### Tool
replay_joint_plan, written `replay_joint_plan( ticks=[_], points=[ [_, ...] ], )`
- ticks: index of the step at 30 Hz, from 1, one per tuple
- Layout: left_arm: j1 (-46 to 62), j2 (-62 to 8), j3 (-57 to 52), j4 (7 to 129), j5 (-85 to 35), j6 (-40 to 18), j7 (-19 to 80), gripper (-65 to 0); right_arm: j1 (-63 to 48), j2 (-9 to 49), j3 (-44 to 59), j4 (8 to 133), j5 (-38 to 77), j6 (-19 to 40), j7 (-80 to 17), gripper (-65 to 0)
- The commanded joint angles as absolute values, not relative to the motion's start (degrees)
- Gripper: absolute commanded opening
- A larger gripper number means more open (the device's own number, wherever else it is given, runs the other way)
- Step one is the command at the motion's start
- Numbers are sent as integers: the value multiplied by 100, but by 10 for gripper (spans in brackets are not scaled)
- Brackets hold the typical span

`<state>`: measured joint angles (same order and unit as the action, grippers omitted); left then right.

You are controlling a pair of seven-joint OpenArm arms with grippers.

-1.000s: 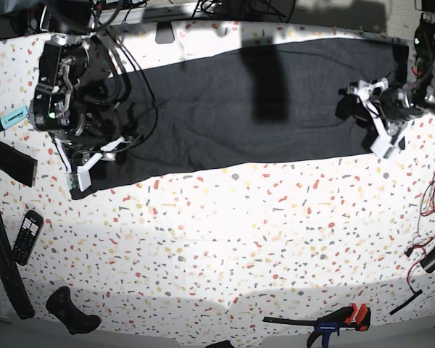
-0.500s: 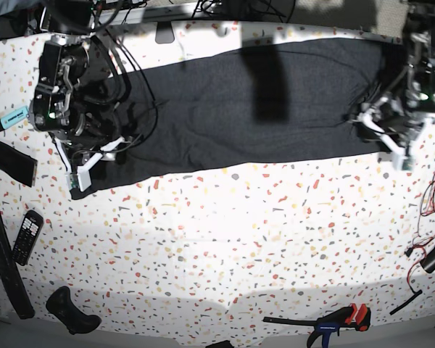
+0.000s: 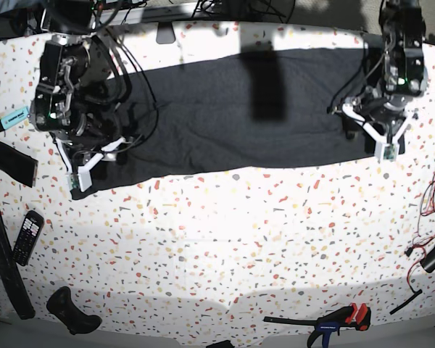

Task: Fold the T-shirt properly
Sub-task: 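Grasp the strip's edge with both grippers and fold it over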

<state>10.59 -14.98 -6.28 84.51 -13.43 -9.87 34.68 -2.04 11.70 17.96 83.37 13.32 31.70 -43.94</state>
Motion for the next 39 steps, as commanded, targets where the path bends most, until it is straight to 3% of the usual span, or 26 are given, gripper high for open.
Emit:
replay_joint_plan(
  ticks=[1,12,24,28,39],
  points=[
    [1070,-1496,-596,8099,-1302,-1002,4193,-334,-174,1188,1798,8333,1216,3074,-4445,-384],
    [-193,-1575,-593,6956,-1238,-1455,4252,-334,97,1190,1798,7605,1192,2620,-4237,-384],
    [-1627,-1903,-582,5817,-1247,-1984,4025,-334,961,1188,1798,6810,1194,2609,-4501,-384],
    [-1887,-1942,-486,5793,-1280,-2305,4032,-334,832,1188,1798,6812,1214,2611,-4565,-384],
    [-1839,-2005,642,5795,-2171,-2233,4519,-334,764,1221,1798,6812,1216,2613,-4663,-384]
  ],
)
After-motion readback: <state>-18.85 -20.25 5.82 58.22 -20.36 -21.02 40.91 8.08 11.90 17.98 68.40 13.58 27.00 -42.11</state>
